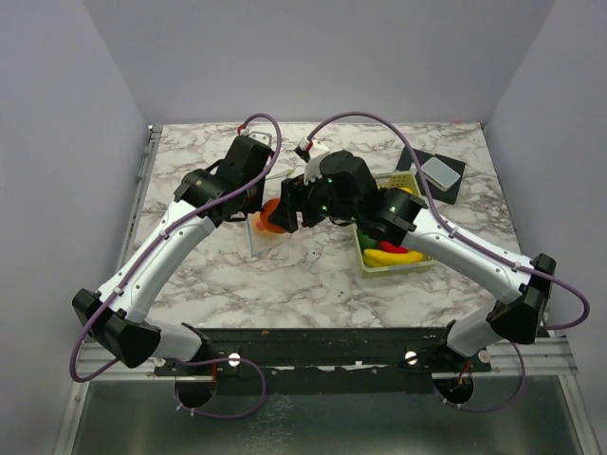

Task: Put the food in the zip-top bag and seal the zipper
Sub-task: Place the fake fruit in the zipper food storage bag.

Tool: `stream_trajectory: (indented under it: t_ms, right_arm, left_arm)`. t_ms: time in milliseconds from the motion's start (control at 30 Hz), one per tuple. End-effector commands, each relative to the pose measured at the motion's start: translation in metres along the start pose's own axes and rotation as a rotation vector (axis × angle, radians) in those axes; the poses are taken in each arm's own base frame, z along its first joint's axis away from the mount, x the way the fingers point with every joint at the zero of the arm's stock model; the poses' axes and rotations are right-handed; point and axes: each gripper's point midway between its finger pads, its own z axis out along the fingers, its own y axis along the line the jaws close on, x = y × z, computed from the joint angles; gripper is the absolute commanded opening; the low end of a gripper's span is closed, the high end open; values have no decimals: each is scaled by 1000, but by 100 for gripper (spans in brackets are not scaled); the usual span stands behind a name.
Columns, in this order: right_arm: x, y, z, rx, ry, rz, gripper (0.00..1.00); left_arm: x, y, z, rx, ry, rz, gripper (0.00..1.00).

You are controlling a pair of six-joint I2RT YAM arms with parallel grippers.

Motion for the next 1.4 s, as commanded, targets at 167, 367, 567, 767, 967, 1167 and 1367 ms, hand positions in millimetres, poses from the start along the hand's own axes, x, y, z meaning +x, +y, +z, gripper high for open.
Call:
stream_trajectory:
  t_ms: [167, 367, 567, 767, 967, 1167, 1367]
  right_arm:
    - [1, -6, 24, 83, -6, -11, 28]
    - [3, -27, 37, 210, 15, 11, 28]
    - [0, -44, 47, 328, 21, 30, 29]
    - [-3, -56, 58, 409, 15, 44, 46]
    - [-9, -61, 63, 446, -7, 62, 85]
    - [-12, -53, 59, 405, -16, 68, 100]
    - [-8, -41, 48, 335, -3, 83, 100]
  left_arm:
    - [-4, -5, -4, 27, -16, -4, 0]
    - [-3, -7, -6, 44, -6, 3, 0]
    - [0, -7, -9, 50, 3, 11, 0]
    - [1, -9, -13, 68, 9, 15, 0]
    - [2, -9, -12, 70, 15, 21, 0]
    - [1, -8, -11, 61, 13, 17, 0]
    - [-1, -10, -8, 62, 12, 12, 0]
